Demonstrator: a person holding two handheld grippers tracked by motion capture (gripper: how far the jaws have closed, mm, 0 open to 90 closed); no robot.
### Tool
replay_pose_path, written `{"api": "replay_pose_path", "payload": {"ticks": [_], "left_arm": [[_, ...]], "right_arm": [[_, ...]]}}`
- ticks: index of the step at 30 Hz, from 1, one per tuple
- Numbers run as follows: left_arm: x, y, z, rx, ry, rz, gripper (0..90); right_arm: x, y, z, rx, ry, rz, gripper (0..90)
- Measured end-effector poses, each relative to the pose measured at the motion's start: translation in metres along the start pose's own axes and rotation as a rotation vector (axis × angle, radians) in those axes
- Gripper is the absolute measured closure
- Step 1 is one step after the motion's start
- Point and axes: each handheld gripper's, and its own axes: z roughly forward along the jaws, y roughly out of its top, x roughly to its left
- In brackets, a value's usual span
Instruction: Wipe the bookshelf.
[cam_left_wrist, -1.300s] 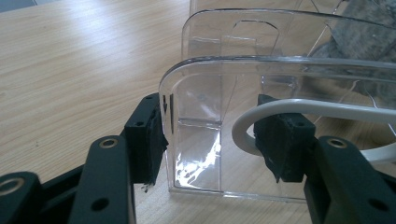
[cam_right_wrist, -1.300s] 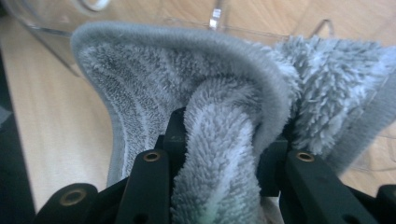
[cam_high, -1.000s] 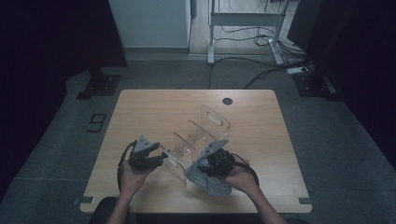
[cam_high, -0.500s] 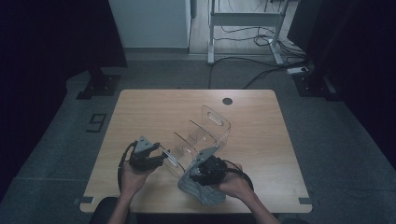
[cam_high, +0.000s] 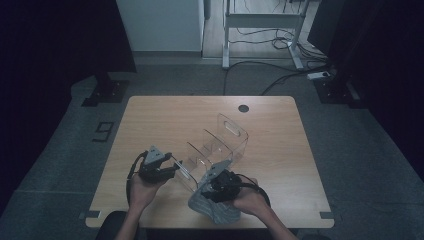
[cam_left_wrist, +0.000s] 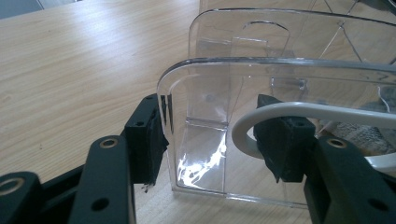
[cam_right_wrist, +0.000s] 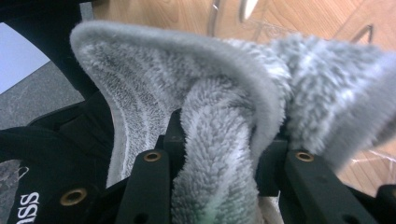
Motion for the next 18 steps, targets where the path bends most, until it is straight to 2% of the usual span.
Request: {"api": "replay_pose_path", "payload": {"ticks": [6,12,18], "left_arm": [[0.003,-0.001,0.001,-0.01,0.003,0.006,41.7],[0.006,-0.001,0.001,-0.01,-0.007,0.004,44.8],[0.009,-0.001,0.001,-0.009,-0.012,0.008,45.3]], "right_arm": [[-0.011,-0.009,-0.007,0.014,-0.049,0.034,65.0],[-0.028,-0.02,-0.016,0.021,-0.11,0.074,65.1],[-0.047,-0.033,-0.03,0.015,-0.171,0.139,65.0]]}}
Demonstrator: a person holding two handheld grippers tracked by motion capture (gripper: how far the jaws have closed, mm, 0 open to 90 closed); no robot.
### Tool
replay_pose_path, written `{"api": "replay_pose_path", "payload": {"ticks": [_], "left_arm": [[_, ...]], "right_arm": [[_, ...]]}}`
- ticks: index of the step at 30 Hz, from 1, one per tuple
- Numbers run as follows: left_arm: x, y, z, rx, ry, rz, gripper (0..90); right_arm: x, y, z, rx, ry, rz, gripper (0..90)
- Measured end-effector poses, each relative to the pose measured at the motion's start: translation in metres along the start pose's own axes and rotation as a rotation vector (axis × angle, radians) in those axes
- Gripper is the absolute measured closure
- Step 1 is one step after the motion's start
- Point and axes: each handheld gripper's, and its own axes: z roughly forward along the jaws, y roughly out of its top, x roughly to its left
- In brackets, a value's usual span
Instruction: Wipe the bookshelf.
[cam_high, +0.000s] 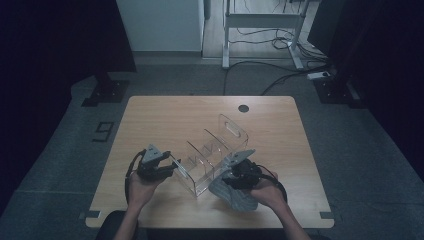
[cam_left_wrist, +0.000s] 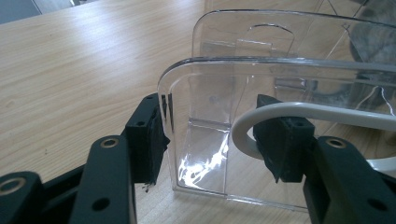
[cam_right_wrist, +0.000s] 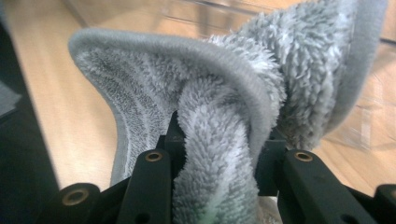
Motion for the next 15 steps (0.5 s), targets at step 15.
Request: {"api": "replay_pose_path", "payload": {"ticks": [15], "left_arm": [[0.0,-0.001,-0.004,0.008,-0.019,0.007,45.7]], "right_arm": [[-0.053,-0.029,-0.027,-0.003,-0.168,0.136,63.3]]}}
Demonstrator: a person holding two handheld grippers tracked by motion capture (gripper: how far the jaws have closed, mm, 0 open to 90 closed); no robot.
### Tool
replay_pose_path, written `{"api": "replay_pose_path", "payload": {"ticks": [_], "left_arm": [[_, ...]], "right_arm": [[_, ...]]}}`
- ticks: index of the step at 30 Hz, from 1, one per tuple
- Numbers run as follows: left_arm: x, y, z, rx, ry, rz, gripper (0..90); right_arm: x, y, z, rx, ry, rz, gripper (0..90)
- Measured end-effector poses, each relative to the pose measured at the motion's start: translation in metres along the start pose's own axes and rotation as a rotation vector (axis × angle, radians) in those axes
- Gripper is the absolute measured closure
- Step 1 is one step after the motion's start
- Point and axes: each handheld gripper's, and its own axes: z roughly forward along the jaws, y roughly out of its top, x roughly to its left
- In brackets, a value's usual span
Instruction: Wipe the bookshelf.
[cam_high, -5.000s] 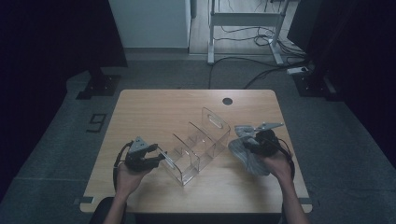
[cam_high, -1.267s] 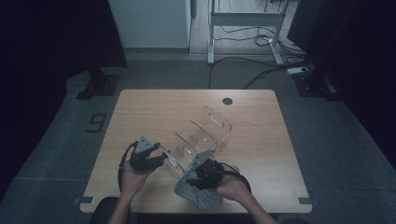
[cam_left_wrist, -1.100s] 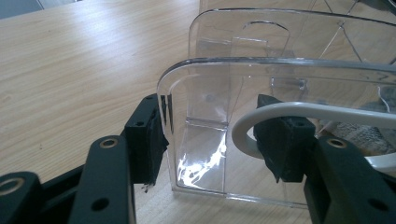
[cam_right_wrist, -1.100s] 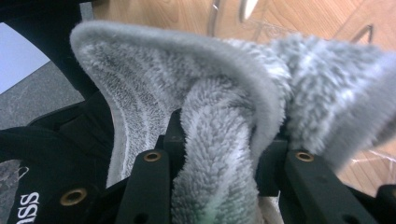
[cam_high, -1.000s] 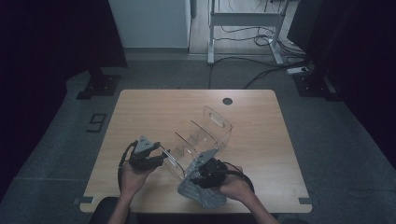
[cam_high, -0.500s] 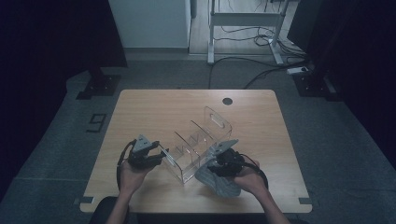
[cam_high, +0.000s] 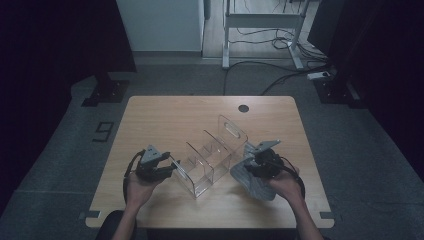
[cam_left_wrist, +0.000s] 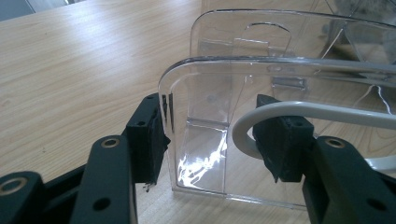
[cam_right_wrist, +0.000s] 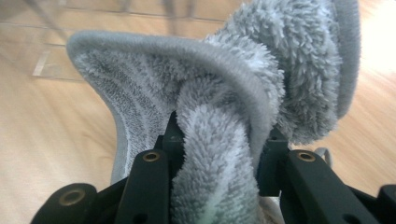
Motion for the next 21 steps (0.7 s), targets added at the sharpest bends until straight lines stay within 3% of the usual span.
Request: {"api": "replay_pose_path", "payload": {"ticks": [11,21], "left_arm": [[-0.007,-0.003,-0.006,0.012,-0.03,0.016,45.6],[-0.007,-0.004,-0.009,0.018,-0.056,0.033,45.5]], "right_arm": [[-0.025,-0.013,-0.002,0.015,-0.066,0.062,62.5],[-0.024,-0.01,0.019,0.009,-0.016,0.021,60.8]]}}
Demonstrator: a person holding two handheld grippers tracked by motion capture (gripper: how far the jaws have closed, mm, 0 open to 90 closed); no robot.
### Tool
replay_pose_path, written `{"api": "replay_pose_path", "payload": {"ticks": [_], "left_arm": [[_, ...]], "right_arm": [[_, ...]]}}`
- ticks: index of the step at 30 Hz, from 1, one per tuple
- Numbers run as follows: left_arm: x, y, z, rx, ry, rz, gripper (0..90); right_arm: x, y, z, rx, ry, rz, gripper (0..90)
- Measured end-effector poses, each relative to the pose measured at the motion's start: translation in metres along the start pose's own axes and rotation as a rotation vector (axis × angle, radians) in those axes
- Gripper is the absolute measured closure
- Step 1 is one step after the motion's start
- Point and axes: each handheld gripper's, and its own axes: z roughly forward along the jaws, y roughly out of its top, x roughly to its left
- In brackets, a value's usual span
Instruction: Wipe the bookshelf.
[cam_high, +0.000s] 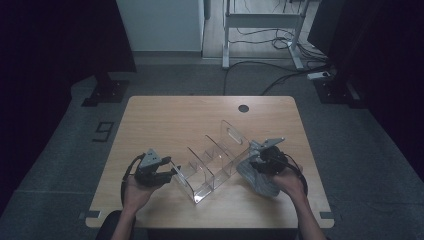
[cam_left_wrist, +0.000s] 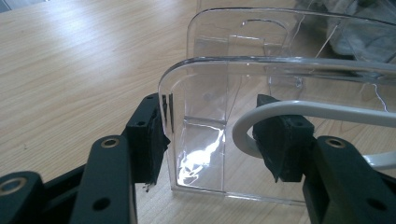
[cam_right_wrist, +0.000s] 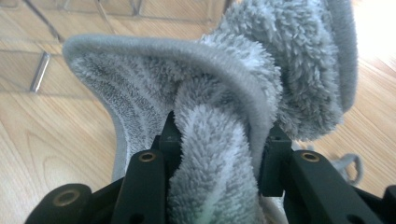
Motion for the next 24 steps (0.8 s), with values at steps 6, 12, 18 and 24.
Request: {"api": "replay_pose_path", "payload": {"ticks": [6,12,18,24], "left_arm": [[0.0,0.0,0.0,-0.001,-0.003,0.001,45.5],[0.0,0.0,0.0,0.003,-0.002,0.003,45.5],[0.0,0.0,0.0,0.002,0.002,0.0,45.5],[0.0,0.0,0.0,0.0,0.004,-0.002,45.5]], "right_arm": [[0.0,0.005,0.013,-0.004,0.021,-0.025,58.0],[0.0,0.01,0.026,-0.001,0.024,-0.017,60.6],[-0.002,0.009,0.033,-0.017,0.033,0.027,65.2],[-0.001,0.006,0.044,0.016,0.027,0.027,65.4]]}}
